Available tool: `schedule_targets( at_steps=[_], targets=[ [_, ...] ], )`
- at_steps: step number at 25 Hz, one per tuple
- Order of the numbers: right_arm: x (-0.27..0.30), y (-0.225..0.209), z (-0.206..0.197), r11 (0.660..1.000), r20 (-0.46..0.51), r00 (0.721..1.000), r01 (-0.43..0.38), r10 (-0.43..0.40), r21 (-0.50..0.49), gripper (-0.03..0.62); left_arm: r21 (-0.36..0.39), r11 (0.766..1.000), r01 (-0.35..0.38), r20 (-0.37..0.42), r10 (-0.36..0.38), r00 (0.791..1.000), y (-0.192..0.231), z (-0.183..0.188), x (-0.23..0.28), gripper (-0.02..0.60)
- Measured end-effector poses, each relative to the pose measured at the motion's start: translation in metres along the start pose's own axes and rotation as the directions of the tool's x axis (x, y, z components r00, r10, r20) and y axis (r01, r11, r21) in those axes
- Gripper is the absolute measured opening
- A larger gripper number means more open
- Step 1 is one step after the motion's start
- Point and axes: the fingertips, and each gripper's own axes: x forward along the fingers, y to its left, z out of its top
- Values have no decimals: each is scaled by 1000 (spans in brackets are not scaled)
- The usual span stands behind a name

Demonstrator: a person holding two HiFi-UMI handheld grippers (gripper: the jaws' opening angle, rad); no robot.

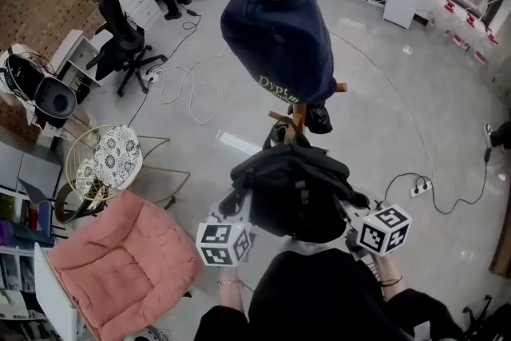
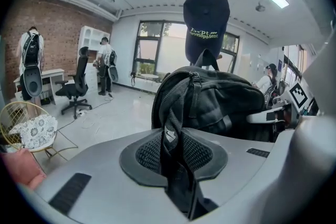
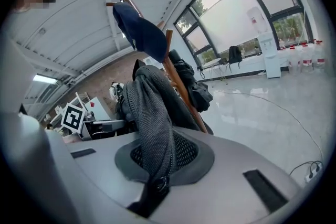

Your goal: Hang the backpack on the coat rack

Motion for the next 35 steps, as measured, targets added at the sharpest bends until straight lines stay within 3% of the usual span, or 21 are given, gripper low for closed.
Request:
schedule_targets(
  at_steps=[12,22,35],
  targets=[
    [18,-24,-20,992,17,996,89,-90,85,26,68,992,105,-110,-98,989,10,-7,48,89],
    [38,-41,-39,983,12,989,148,-150,104,26,73,986,151,-166,-137,976,21,-29,81,89],
    [64,-71,-49,981,1,985,171,-172,86,26,49,992,117,-196,-105,975,29,-51,114,87]
  ],
)
